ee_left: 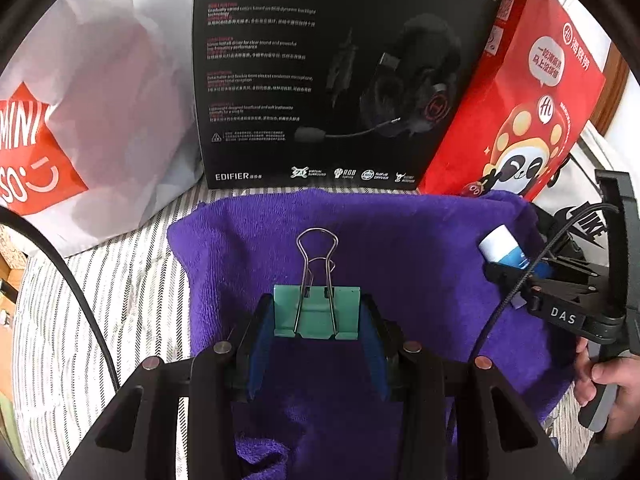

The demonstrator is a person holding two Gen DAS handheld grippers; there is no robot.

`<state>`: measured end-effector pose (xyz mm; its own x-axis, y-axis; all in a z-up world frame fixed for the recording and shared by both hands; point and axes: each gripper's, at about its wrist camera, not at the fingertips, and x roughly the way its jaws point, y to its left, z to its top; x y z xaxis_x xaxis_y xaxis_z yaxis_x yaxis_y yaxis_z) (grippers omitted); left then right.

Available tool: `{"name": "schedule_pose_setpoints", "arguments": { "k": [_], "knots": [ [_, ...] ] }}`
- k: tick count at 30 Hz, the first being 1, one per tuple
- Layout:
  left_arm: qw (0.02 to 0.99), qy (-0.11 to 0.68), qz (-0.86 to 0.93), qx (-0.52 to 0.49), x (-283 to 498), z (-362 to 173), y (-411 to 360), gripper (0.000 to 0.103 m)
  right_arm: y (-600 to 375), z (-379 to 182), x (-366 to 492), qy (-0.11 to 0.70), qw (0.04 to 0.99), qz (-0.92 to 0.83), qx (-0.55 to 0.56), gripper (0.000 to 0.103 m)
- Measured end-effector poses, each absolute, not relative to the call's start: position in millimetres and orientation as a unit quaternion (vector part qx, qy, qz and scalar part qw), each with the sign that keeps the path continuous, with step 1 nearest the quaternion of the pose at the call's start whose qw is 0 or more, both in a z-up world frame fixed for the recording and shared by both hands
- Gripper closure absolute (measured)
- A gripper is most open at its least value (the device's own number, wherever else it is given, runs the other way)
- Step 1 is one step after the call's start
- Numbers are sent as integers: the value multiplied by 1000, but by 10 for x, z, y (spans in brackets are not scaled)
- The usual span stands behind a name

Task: Organize rigid objects
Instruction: 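Lower the clip and balm stick onto the towel and open both grippers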

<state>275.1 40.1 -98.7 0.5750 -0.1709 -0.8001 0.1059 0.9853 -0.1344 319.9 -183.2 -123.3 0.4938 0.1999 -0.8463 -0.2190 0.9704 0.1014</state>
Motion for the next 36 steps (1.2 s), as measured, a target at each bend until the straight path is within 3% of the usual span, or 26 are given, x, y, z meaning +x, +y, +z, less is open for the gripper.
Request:
{"name": "schedule_pose_setpoints", "arguments": {
  "k": [13, 31, 36],
  "knots": [
    [878, 473, -73, -19, 2781, -1134, 371, 63, -1774, -1260, 3230, 488, 863, 125, -24, 65],
    [874, 481, -68, 21, 2784, -1244, 215, 63, -1847, -1072, 3164, 485, 864, 134, -22, 44],
    [872, 484, -74, 23, 2793, -1251, 184, 56, -1887, -952, 3121, 473, 870, 132, -27, 40]
  ]
}}
